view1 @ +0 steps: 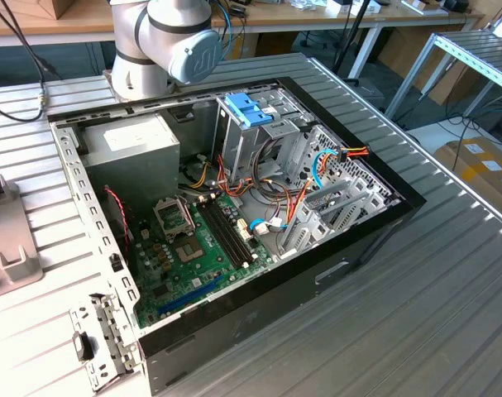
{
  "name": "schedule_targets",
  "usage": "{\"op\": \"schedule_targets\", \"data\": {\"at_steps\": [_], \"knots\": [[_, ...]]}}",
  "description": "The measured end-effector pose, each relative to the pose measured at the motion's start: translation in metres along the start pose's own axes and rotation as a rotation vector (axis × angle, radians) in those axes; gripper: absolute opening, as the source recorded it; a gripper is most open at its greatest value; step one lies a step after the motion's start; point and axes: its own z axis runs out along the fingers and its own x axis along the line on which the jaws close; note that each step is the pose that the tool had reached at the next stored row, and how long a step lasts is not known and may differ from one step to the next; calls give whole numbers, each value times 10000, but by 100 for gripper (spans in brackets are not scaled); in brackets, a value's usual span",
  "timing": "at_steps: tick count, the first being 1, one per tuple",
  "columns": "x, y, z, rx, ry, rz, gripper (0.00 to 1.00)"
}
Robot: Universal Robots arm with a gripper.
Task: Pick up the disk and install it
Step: 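Pick up the disk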
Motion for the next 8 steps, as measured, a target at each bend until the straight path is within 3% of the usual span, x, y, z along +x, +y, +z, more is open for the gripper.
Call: {"op": "schedule_targets", "data": {"at_steps": [8], "knots": [[-1,1,-36,0,-7,0,37]]}}
